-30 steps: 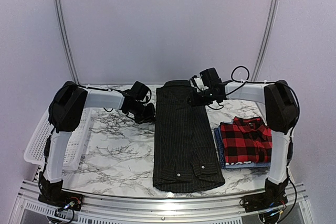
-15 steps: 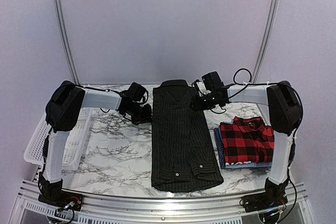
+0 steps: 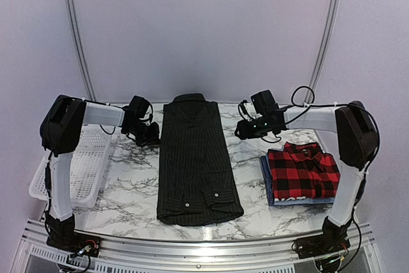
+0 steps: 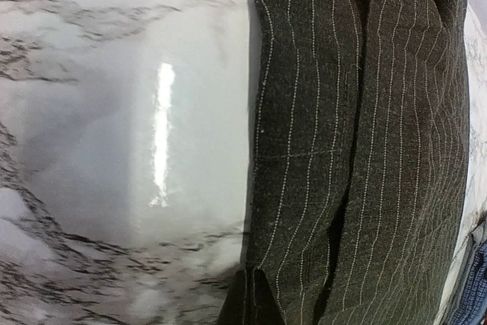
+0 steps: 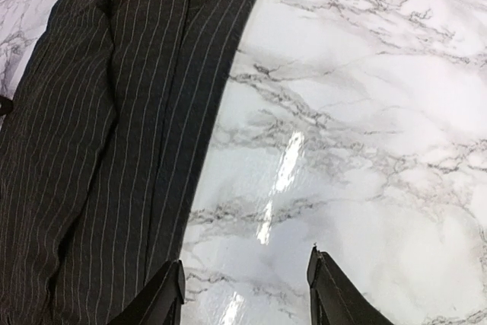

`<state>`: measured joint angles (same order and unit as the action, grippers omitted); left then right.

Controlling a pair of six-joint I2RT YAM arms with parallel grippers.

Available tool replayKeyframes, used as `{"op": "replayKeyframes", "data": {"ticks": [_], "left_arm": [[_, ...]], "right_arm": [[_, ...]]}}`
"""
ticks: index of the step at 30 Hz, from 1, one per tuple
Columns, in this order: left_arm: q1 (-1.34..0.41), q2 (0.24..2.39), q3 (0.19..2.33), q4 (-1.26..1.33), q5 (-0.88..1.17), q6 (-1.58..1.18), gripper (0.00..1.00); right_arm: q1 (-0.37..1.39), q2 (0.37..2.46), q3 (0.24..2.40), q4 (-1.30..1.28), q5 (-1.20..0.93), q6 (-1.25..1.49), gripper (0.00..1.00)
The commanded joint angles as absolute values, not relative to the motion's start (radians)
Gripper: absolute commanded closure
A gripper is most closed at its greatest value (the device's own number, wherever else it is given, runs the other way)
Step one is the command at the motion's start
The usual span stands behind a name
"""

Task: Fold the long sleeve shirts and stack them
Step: Move the rectangle-folded shirt to the center of the board, then pick up the rectangle-folded shirt from the center of the board.

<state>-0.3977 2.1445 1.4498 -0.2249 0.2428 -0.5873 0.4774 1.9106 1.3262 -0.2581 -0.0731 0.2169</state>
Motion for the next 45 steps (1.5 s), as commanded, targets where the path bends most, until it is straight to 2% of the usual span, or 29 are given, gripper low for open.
{"op": "replayKeyframes", "data": {"ticks": [1, 3, 8, 12, 15, 23, 30, 38, 45], "left_arm": [[-0.356, 2.114, 1.449, -0.318, 0.278, -0.479, 1.0], [-0.343, 2.113, 1.462, -0.33, 0.276, -0.471, 0.96], [-0.341, 2.051, 1.448, -0.341, 0.276, -0.484, 0.68], [-0.353, 1.933, 1.343, -0.34, 0.239, -0.506, 0.55], [-0.385, 1.805, 1.226, -0.337, 0.213, -0.532, 0.49], [-0.574, 1.513, 0.875, -0.282, 0.151, -0.685, 0.46], [-0.708, 1.317, 0.674, -0.231, 0.1, -0.845, 0.45], [-0.906, 1.294, 0.569, -0.123, 0.007, -1.006, 0.44], [-0.966, 1.331, 0.505, -0.035, -0.027, -1.083, 0.44]], "right_arm": [[0.528, 1.824, 1.248, -0.23, -0.083, 0.241, 0.48], [0.567, 1.789, 1.207, -0.23, -0.075, 0.248, 0.49], [0.658, 1.688, 1.112, -0.25, -0.035, 0.274, 0.49], [0.743, 1.622, 1.057, -0.283, -0.005, 0.317, 0.48], [0.811, 1.573, 1.005, -0.289, 0.041, 0.381, 0.48], [0.941, 1.451, 0.844, -0.248, 0.078, 0.555, 0.48], [0.985, 1.381, 0.755, -0.23, 0.096, 0.684, 0.44], [1.009, 1.382, 0.647, -0.128, 0.059, 0.782, 0.39], [1.009, 1.459, 0.594, -0.024, 0.011, 0.841, 0.37]]}}
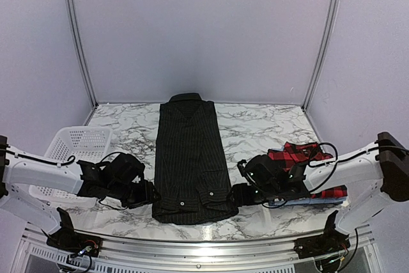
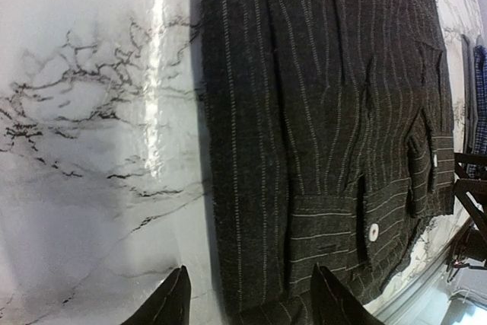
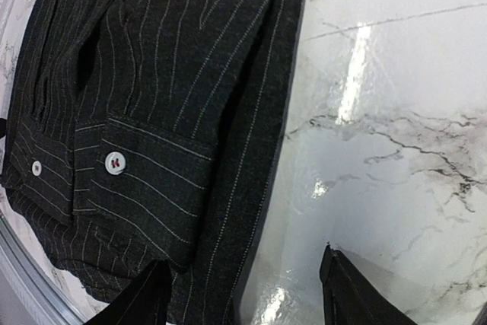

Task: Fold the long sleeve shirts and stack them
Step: Pick up the rectangle-folded shirt from the center of the board.

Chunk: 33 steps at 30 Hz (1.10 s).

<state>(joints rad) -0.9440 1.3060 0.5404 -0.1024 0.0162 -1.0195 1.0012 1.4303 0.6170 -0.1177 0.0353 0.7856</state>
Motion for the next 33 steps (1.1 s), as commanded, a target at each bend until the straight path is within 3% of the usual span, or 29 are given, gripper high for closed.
{"op": "replayKeyframes", "data": {"ticks": [1, 23, 29, 33], "left_arm": [[-0.972, 1.334, 0.501, -0.029, -0.026, -1.088, 0.44], [-1.064, 1.328, 0.459, -0.011, 0.024, -1.178, 0.47], [-1.08, 1.343, 0.454, -0.009, 0.029, -1.211, 0.53], [-1.082, 1.376, 0.455, 0.057, 0.043, -1.224, 0.57]], "right_arm": [[1.009, 1.463, 0.584, -0.012, 0.01, 0.848, 0.37], [1.0, 1.476, 0.505, 0.054, -0.153, 0.935, 0.45], [0.997, 1.458, 0.459, 0.092, -0.186, 0.971, 0.47], [0.995, 1.493, 0.459, 0.131, -0.218, 0.988, 0.55]]}}
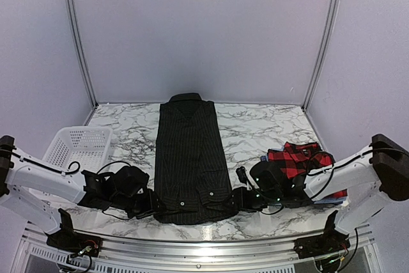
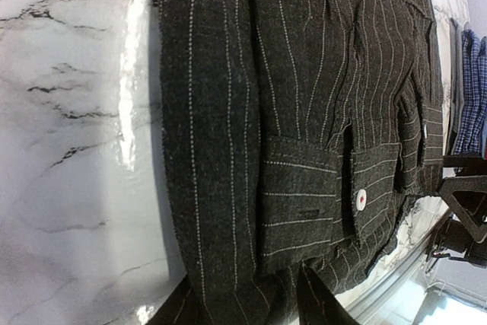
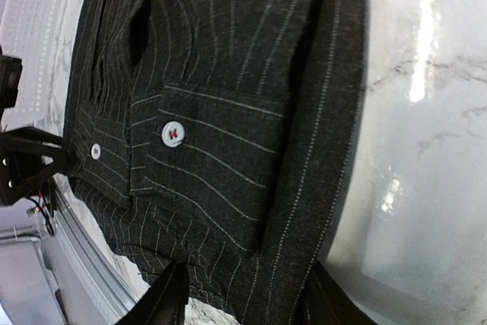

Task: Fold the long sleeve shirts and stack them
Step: Pick up the rectangle-folded shirt from the center of the board.

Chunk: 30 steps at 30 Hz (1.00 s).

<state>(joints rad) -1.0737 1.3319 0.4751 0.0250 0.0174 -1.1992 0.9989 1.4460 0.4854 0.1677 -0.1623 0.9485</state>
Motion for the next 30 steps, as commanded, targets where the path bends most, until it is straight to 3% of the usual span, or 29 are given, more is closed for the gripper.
{"op": "replayKeyframes", "data": {"ticks": [1, 5, 13, 27, 30], "left_arm": [[-1.081, 1.384, 0.456, 0.072, 0.049, -1.229, 0.59], [-1.081, 1.409, 0.447, 0.133, 0.061, -1.258, 0.67], [-1.081, 1.413, 0.452, 0.128, 0.046, -1.282, 0.77], [-1.081, 1.434, 0.482, 0.117, 0.047, -1.277, 0.85], [-1.081, 1.434, 0.49, 0.116, 0.052, -1.271, 0.88]], "right_arm": [[0.994, 1.498, 0.456, 0.151, -0.221, 0.999, 0.57], [0.978, 1.475, 0.426, 0.201, -0.218, 1.036, 0.64], [0.927, 1.423, 0.409, 0.242, -0.218, 1.057, 0.65], [0.874, 1.519, 0.449, 0.341, -0.292, 1.055, 0.65], [0.874, 1.517, 0.449, 0.334, -0.301, 1.051, 0.74]]}}
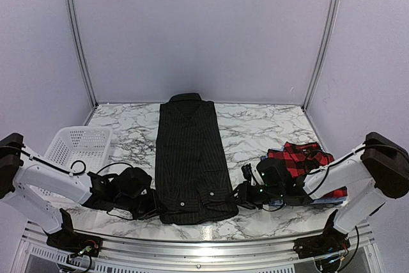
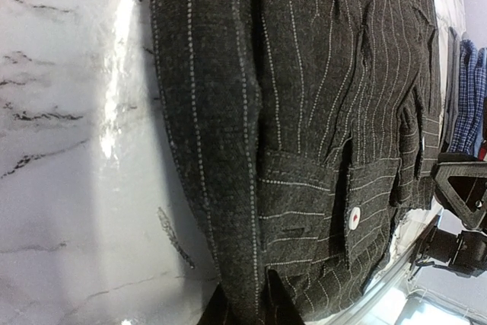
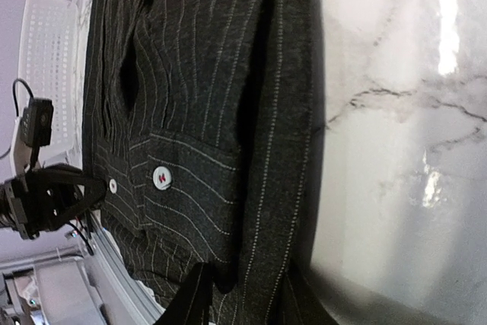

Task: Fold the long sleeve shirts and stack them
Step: Pick up the rectangle-folded shirt from the center of the board, then fold the rectangle-folded shirt at the center of the board.

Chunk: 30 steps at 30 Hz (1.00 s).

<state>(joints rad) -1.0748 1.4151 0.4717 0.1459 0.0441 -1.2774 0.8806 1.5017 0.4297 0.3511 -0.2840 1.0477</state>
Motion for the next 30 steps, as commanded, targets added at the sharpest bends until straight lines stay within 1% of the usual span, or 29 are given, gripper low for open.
{"op": "replayKeyframes", "data": {"ticks": [1, 4, 8, 11, 15, 20, 25, 30], "left_arm": [[-1.081, 1.432, 0.494, 0.114, 0.053, -1.269, 0.9], [-1.081, 1.411, 0.51, 0.109, 0.055, -1.257, 0.94], [-1.08, 1.362, 0.564, 0.045, 0.034, -1.22, 0.98], [-1.076, 1.322, 0.611, 0.002, 0.008, -1.189, 1.0], [-1.045, 1.293, 0.674, -0.062, 0.007, -1.148, 1.0], [-0.938, 1.307, 0.741, -0.074, 0.051, -1.081, 1.0], [-0.788, 1.386, 0.834, -0.074, 0.117, -0.996, 1.0], [-0.639, 1.541, 0.952, -0.067, 0.181, -0.911, 1.0]], "right_arm": [[0.874, 1.515, 0.449, 0.333, -0.306, 1.051, 0.76], [0.875, 1.501, 0.449, 0.332, -0.329, 1.051, 0.85], [0.874, 1.465, 0.485, 0.29, -0.334, 1.039, 1.0], [0.872, 1.438, 0.523, 0.254, -0.333, 1.03, 1.0], [0.855, 1.429, 0.589, 0.228, -0.335, 1.016, 1.0], [0.782, 1.483, 0.675, 0.238, -0.374, 0.991, 1.0], [0.697, 1.631, 0.811, 0.259, -0.434, 0.947, 1.0], [0.615, 1.818, 0.999, 0.278, -0.493, 0.918, 1.0]]}}
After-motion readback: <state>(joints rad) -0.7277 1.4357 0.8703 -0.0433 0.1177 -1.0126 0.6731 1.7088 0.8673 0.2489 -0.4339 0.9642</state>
